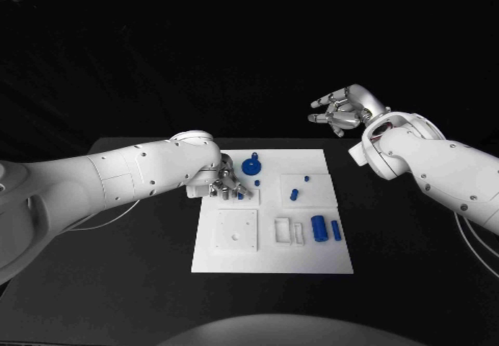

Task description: Assemble the parts on the task board

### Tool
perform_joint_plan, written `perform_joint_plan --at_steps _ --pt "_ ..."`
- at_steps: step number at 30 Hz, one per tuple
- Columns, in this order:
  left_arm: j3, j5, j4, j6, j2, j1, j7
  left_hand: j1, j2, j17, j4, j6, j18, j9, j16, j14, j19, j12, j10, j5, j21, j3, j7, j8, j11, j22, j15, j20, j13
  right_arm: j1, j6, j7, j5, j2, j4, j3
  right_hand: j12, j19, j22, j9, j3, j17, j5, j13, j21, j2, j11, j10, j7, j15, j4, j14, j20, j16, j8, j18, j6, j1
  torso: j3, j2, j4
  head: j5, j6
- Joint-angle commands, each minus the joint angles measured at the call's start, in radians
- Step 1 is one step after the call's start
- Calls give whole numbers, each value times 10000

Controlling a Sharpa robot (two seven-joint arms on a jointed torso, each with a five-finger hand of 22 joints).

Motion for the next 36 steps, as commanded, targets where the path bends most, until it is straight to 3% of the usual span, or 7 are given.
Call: perform_joint_plan --at_steps 1,9,14,24,25,30,36 --pt "-120 -138 -46 136 -38 -177 -406 -63 -41 -7 16 -99 -193 -30 -55 -12 16 -35 464 -48 -49 -43 45 -21 -32 169 -35 -88 -20 -7 20 36 -96 -1 9 5 -38 499 -14 -15 34 -5 21 -9 4 -15 -14 -11 10 -2 -2 86 -65 -57 -37 203 -1 -93 -2 0 0 5 14" --pt "-56 -25 152 -114 -215 -172 -350 -140 -86 42 28 -92 -197 -74 -53 6 29 -29 468 -47 -60 -141 43 -18 -35 169 -41 -96 -28 -14 13 40 -96 -4 4 5 -38 499 -14 -15 34 -5 21 -9 4 -15 -14 -11 10 -2 -2 86 -65 -57 -37 203 -1 -93 -7 -8 6 7 45" --pt "318 228 445 -286 -423 -142 -349 -154 -73 70 30 -128 -198 -134 -45 17 48 -15 469 -47 -62 -164 53 -41 -33 169 -45 -102 -31 -23 10 44 -96 -10 -13 5 -47 499 -13 -14 18 -7 20 -17 7 -9 -14 -16 9 0 9 85 -64 -61 -36 202 -4 -99 -12 -11 10 11 108" --pt "912 1125 868 -372 -874 327 -297 412 387 -138 -266 -978 -91 -3096 -255 -89 -9 -245 423 -2 -209 122 382 -44 97 162 52 10 -18 -36 3 51 -96 -31 -119 5 -50 501 -8 -14 -2 -6 26 -19 20 -5 -14 -15 8 0 24 88 -63 -61 -35 201 -4 -106 -13 -9 11 50 233" --pt "939 1214 883 -364 -920 397 -266 458 513 -184 -450 -1125 -48 -3527 -278 -136 -30 -291 404 279 -231 162 437 -50 127 167 71 36 13 -36 3 52 -94 -33 -128 5 -50 501 -8 -14 -2 -6 26 -19 20 -5 -14 -15 8 0 24 88 -63 -61 -35 201 -4 -106 -15 -7 7 63 255" --pt "1012 1711 769 -412 -1102 721 -30 805 1208 -840 -1762 -1945 -33 -5868 -575 -808 -338 -616 -217 3363 -507 72 725 -50 253 137 205 150 98 -38 6 52 -81 -45 -160 5 -115 493 -30 -14 -39 -10 44 -82 -36 -18 -12 -57 8 2 59 76 -61 -71 -36 206 -9 -134 -8 -2 12 115 374" --pt "1029 1789 390 -507 -1116 858 141 854 1504 -1134 -2524 -1987 -15 -6777 -650 -1050 -404 -690 -460 4724 -713 346 776 -10 245 141 264 212 162 -39 12 50 -66 -52 -175 4 -178 494 -39 -13 -63 -16 83 -147 -51 -27 -15 -78 4 1 85 78 -61 -77 -34 206 -9 -130 -14 6 1 150 470"
